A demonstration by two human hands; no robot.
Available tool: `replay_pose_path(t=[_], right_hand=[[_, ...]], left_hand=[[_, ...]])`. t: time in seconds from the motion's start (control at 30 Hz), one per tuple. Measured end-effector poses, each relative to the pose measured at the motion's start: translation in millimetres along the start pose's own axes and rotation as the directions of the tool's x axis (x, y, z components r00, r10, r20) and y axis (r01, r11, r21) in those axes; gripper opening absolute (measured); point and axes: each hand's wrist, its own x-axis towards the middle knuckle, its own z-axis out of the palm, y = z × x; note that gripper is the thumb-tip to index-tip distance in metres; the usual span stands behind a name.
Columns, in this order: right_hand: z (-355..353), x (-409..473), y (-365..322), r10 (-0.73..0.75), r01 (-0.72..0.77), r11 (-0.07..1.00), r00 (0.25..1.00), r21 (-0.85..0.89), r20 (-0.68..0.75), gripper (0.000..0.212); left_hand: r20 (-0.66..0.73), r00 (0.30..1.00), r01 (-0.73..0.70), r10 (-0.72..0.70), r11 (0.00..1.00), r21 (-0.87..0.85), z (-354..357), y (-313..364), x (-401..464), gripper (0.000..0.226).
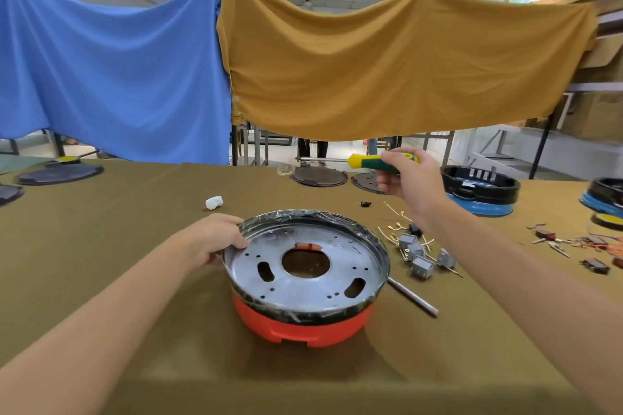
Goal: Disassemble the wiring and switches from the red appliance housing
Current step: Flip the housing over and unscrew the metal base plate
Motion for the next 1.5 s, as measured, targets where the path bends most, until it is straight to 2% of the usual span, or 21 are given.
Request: replay_pose_path(t=[0.1,0.23,0.33,0.43,0.53,0.7,0.8,0.87,0.97,1.03,1.13,1.3,1.37,1.43,1.5], right_hand=[[16.9,5.9,4.8,0.014,-0.015,1.000,0.998,0.019,0.056,0.020],[35.5,20.1,21.5,0.024,-0.023,0.994,1.000,0.111,-0.010,0.021],[45.2,35.9,29.8,0.022,-0.012,0.986,0.998,0.166,-0.058,0.024],[53.1,52.9,30.6,-0.074,0.083,0.988,0.995,0.133,-0.073,0.025],[60.8,66.4,24.9,-0.180,0.183,0.976,0.983,0.118,-0.034,0.023],[65.6,84.8,18.9,-0.375,0.376,0.925,0.926,-0.045,0.028,0.018],[73.7,88.5,18.3,-0.497,0.510,0.845,0.860,-0.161,0.114,0.017],[79.7,89.0,20.0,-0.556,0.603,0.763,0.796,-0.232,0.241,0.015],[86.7,88.3,24.1,-0.555,0.696,0.655,0.708,-0.295,0.437,0.016],[89.1,88.4,27.6,-0.558,0.719,0.629,0.683,-0.297,0.472,0.017],[91.0,87.8,31.5,-0.581,0.716,0.635,0.690,-0.289,0.431,0.018],[91.0,89.0,32.4,-0.642,0.720,0.633,0.694,-0.285,0.327,0.019],[92.1,88.9,34.0,-0.661,0.727,0.623,0.686,-0.288,0.304,0.019],[93.0,89.3,35.9,-0.669,0.731,0.611,0.682,-0.302,0.296,0.020],[93.9,90.0,37.6,-0.669,0.731,0.604,0.681,-0.318,0.297,0.019]], left_hand=[[0.048,0.999,-0.017,0.014,0.998,0.057,-9.8,8.0,14.0,0.028],[0.100,0.993,-0.068,0.057,0.992,0.108,-23.1,22.0,35.2,0.025],[0.188,0.977,-0.122,0.100,0.986,0.111,-28.3,35.3,52.5,0.022],[0.284,0.949,-0.185,0.140,0.973,0.141,-20.2,45.2,70.2,0.022],[0.313,0.939,-0.237,0.144,0.929,0.283,0.7,43.1,87.0,0.021],[0.346,0.935,-0.221,0.084,0.899,0.379,11.3,33.8,101.4,0.013],[0.373,0.927,-0.242,0.036,0.818,0.522,9.2,37.9,103.6,0.016],[0.362,0.932,-0.232,-0.007,0.756,0.612,9.1,43.3,107.6,0.027],[0.352,0.933,-0.193,-0.070,0.729,0.656,9.0,49.0,115.6,0.036],[0.384,0.922,-0.227,-0.054,0.728,0.647,7.9,46.9,119.7,0.031],[0.412,0.908,-0.306,0.073,0.787,0.535,2.9,44.0,125.4,0.033],[0.220,0.905,-0.425,0.365,0.747,0.511,5.8,44.2,135.0,0.037],[0.215,0.902,-0.430,0.374,0.742,0.514,7.1,38.5,138.4,0.027],[0.277,0.912,-0.401,0.302,0.796,0.453,2.5,32.4,138.9,0.015],[0.341,0.906,-0.377,0.250,0.845,0.379,-2.4,27.6,136.9,0.015]])
